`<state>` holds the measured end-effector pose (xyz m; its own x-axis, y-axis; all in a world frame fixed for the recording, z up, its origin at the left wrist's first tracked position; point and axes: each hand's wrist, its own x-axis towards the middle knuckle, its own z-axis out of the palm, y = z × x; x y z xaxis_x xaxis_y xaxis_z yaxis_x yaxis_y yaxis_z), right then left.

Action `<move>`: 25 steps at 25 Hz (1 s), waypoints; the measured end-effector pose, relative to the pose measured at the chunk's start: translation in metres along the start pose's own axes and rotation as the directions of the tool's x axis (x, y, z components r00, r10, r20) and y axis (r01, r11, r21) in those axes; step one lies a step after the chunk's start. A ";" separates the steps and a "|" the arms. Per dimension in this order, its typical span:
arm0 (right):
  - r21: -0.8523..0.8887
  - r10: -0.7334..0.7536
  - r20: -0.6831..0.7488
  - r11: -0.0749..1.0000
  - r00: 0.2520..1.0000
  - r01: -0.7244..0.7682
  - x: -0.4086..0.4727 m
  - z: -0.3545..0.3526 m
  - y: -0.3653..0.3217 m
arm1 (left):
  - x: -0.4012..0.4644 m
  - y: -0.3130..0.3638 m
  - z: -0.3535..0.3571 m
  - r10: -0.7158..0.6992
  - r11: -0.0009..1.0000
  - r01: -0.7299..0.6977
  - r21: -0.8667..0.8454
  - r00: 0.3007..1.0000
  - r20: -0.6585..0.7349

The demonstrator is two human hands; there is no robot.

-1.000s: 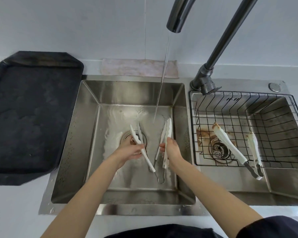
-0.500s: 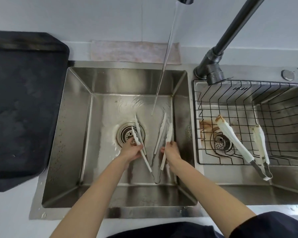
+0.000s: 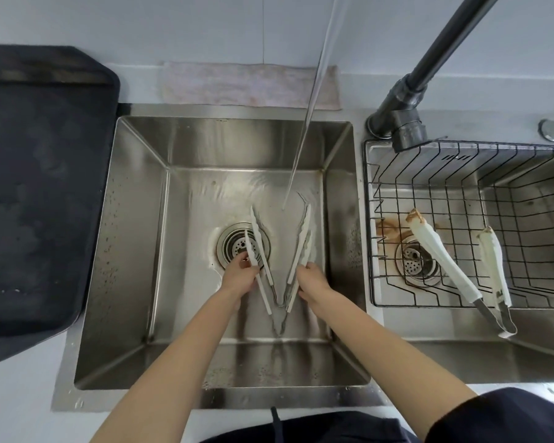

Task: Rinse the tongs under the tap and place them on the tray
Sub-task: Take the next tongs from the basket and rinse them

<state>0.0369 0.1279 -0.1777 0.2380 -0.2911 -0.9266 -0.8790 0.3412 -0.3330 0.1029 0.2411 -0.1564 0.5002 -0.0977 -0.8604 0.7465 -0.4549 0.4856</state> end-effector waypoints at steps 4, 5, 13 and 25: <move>-0.162 -0.077 0.001 0.984 0.997 0.076 -0.021 -0.007 -0.014 | -0.014 0.011 -0.005 0.023 0.999 -0.023 0.034 1.000 0.022; -0.203 -0.111 0.006 0.973 0.994 0.110 -0.026 -0.009 -0.018 | -0.018 0.015 -0.006 0.044 0.997 -0.046 0.066 0.999 0.027; -0.545 -0.516 0.121 0.679 0.848 0.491 -0.096 -0.037 -0.054 | -0.071 0.061 -0.003 0.326 0.790 -0.327 0.519 0.940 0.096; -0.772 -0.742 0.053 0.394 0.668 0.499 -0.157 -0.136 -0.058 | -0.144 0.120 0.042 0.523 0.080 -0.512 0.855 0.752 0.401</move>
<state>-0.0051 0.0324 0.0108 0.8333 -0.4001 -0.3814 -0.5463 -0.7012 -0.4581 0.1018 0.1633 0.0193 0.5905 -0.6662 -0.4555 -0.5715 -0.7437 0.3470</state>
